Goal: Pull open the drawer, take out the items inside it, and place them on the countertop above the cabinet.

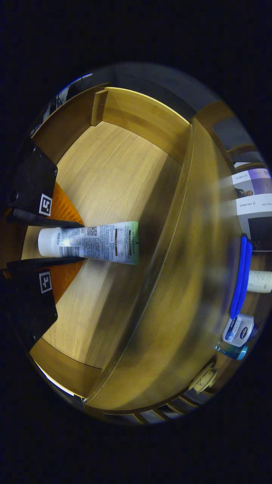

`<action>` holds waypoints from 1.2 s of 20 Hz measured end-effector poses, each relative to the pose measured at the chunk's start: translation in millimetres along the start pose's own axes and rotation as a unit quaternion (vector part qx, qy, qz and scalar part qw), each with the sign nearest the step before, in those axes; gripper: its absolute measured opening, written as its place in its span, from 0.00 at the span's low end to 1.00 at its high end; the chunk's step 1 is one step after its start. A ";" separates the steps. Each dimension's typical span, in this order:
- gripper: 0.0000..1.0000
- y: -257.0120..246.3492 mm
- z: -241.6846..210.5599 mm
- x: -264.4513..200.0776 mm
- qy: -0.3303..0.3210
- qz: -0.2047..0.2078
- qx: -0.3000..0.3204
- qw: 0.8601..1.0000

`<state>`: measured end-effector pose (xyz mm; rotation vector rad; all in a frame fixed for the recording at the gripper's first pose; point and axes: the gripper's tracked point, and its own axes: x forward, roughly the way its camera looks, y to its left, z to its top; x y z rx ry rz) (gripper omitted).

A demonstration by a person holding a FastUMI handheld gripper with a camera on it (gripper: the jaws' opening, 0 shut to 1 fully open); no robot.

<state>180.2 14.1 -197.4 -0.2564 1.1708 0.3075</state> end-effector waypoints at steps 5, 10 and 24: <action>0.28 -4.7 -3.0 -3.0 -0.023 0.005 0.032 0.999; 0.22 4.3 -16.7 -24.9 -0.025 0.032 0.016 0.999; 0.22 25.9 -24.0 -134.9 -0.145 0.086 0.006 0.986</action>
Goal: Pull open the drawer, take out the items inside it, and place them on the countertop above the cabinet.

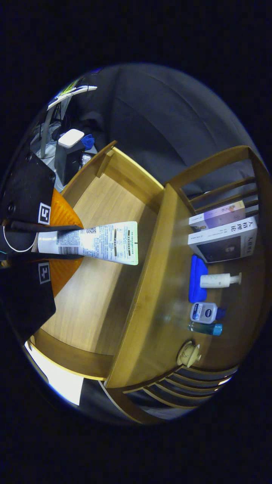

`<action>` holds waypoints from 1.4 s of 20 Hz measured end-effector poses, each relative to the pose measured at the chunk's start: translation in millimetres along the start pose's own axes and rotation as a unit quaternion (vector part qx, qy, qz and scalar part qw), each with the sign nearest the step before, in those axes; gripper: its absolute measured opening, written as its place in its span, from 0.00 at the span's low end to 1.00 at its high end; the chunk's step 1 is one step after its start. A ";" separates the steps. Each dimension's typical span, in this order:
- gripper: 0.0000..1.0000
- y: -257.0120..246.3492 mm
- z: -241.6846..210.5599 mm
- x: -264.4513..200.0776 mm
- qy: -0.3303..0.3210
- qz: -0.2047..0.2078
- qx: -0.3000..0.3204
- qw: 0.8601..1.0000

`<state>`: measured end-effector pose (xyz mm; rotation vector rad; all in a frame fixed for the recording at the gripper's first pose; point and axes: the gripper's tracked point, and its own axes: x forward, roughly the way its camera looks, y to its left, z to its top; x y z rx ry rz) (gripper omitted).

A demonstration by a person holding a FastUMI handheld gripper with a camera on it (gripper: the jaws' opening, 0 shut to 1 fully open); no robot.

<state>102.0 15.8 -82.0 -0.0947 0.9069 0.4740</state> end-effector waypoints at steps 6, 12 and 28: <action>0.22 -18.8 35.5 0.2 -0.057 -0.001 0.057 0.997; 0.24 -47.6 89.7 13.7 -0.113 -0.016 0.146 0.983; 0.24 -99.8 163.6 81.3 -0.148 -0.047 0.286 0.946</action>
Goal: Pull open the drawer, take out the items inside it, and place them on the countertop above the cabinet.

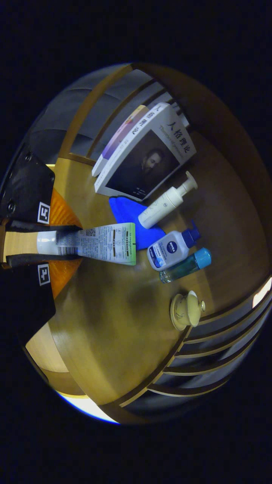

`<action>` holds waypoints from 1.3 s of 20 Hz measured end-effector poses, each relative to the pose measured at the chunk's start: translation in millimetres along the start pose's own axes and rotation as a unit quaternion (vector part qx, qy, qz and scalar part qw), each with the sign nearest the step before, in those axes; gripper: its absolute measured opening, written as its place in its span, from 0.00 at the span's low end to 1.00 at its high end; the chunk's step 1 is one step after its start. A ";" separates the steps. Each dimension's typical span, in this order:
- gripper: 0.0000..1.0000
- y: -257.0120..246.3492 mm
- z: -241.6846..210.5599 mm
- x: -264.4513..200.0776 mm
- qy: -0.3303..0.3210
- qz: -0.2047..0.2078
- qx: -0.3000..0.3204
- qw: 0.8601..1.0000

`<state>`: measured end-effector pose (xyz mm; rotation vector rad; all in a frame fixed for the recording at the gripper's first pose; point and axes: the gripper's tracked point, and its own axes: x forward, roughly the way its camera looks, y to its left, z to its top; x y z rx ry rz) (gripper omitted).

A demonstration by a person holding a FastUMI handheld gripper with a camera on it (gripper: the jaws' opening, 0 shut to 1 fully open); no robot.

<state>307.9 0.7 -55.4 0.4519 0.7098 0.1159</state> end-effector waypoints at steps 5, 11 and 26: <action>0.35 -7.2 -5.1 9.1 0.013 -0.009 0.004 1.000; 0.84 13.2 12.7 -14.6 -0.046 0.025 -0.009 0.999; 0.98 45.4 -26.8 -189.0 -0.311 -0.007 -0.215 0.926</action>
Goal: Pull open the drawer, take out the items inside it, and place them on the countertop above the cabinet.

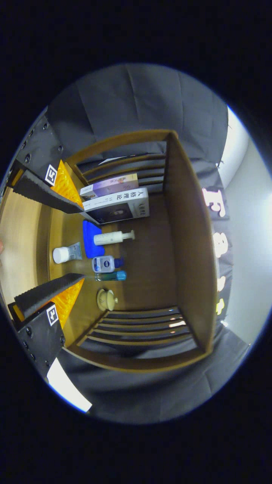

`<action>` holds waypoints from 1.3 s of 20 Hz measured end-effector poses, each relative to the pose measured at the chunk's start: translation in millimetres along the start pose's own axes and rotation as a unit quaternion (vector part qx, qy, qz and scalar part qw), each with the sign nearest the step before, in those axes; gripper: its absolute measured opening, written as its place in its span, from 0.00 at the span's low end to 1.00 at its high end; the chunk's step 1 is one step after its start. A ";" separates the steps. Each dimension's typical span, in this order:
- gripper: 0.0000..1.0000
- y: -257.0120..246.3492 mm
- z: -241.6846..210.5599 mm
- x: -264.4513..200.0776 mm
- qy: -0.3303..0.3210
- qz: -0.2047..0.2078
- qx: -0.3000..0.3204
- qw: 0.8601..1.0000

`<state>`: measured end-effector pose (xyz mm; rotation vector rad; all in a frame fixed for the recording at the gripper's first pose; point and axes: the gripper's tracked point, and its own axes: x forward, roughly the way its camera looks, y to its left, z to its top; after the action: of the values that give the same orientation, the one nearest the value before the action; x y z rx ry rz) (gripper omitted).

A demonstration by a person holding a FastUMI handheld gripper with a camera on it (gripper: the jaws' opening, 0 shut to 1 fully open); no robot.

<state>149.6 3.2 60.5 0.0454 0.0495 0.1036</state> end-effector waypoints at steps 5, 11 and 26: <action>0.98 21.1 -29.6 -55.2 -0.017 -0.005 -0.015 1.000; 0.98 27.5 -72.9 -97.2 -0.015 -0.034 0.016 0.999; 0.98 21.7 -205.5 -148.2 0.081 -0.078 0.046 0.993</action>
<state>-10.4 18.1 -136.5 0.1241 0.2206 -0.0524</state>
